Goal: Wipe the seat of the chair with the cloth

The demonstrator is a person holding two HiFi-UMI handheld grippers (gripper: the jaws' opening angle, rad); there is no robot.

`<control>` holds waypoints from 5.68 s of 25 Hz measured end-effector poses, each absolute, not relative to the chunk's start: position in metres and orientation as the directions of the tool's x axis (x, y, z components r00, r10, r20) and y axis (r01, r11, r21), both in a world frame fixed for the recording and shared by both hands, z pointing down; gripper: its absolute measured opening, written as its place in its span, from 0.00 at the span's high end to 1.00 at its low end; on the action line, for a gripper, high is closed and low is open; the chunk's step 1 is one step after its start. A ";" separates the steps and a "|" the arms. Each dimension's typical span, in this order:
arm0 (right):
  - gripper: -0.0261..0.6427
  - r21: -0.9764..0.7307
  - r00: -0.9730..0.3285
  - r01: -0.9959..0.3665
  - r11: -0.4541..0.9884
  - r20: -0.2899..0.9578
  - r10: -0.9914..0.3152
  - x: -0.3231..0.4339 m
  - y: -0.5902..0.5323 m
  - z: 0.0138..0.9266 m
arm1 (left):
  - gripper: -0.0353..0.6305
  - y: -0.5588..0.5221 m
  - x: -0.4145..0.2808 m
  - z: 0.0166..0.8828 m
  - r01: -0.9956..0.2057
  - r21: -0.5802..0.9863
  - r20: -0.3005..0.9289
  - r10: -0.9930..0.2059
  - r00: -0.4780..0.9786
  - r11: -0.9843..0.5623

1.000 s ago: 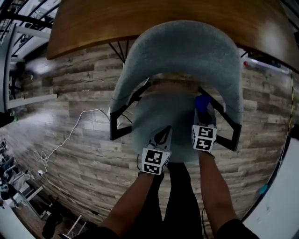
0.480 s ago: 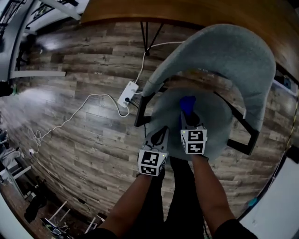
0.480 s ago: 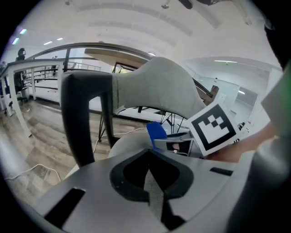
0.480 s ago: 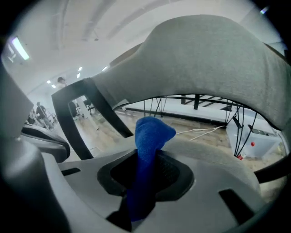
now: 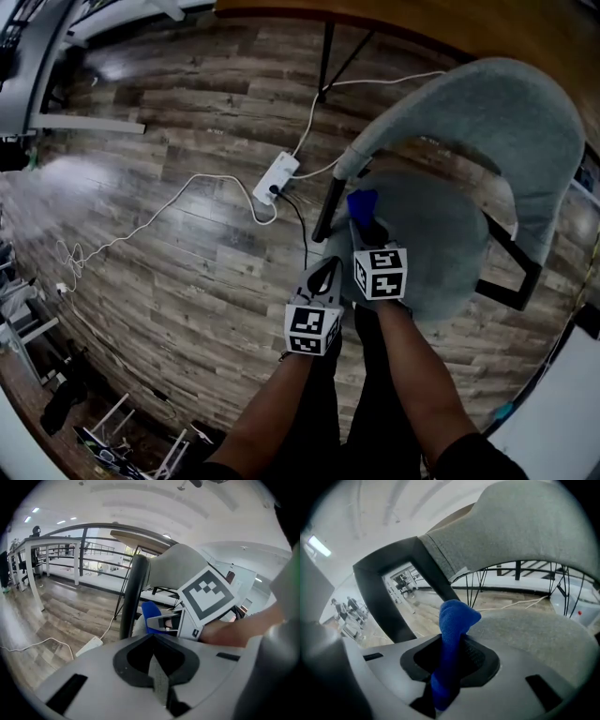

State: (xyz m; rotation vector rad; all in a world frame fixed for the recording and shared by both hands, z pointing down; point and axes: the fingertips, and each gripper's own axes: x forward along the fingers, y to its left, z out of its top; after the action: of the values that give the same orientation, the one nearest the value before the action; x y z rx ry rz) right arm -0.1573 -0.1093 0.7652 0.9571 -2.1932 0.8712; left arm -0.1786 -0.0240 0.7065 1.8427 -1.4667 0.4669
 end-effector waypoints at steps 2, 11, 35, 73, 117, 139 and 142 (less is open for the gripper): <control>0.81 -0.355 -0.571 -0.790 0.499 0.723 -0.390 -0.164 -0.103 0.770 | 0.94 -0.021 -0.185 0.708 -0.946 0.315 0.673 -0.686 0.278 -0.074; 0.82 -0.299 -0.496 -0.840 0.453 0.761 -0.418 -0.139 -0.105 0.782 | 0.94 -0.015 -0.181 0.714 -0.945 0.313 0.684 -0.669 0.291 -0.091; 0.82 -0.235 -0.326 -0.942 0.238 0.806 -0.495 0.019 -0.095 0.787 | 0.94 -0.038 -0.071 0.714 -0.901 0.316 0.693 -0.576 0.433 -0.297; 0.81 -0.028 -0.047 -0.999 0.042 0.818 -0.573 0.173 -0.054 0.771 | 0.94 -0.010 0.026 0.700 -0.744 0.358 0.643 -0.429 0.634 -0.563; 0.82 -0.306 -0.454 -0.872 0.381 0.795 -0.402 -0.158 0.009 0.779 | 0.94 0.046 -0.215 0.711 -0.926 0.308 0.710 -0.595 0.377 -0.220; 0.82 -0.276 -0.433 -0.884 0.378 0.790 -0.434 -0.050 0.013 0.780 | 0.94 0.043 -0.094 0.702 -0.905 0.306 0.696 -0.580 0.424 -0.295; 0.82 -0.276 -0.426 -0.888 0.367 0.795 -0.433 -0.035 0.015 0.779 | 0.94 0.045 -0.083 0.705 -0.900 0.306 0.699 -0.569 0.434 -0.311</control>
State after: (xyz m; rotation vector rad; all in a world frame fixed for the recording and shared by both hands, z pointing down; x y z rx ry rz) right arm -0.0348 0.0148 0.7791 1.1384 -2.0112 0.9478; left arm -0.0829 0.0446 0.7045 2.0076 -1.2325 0.6228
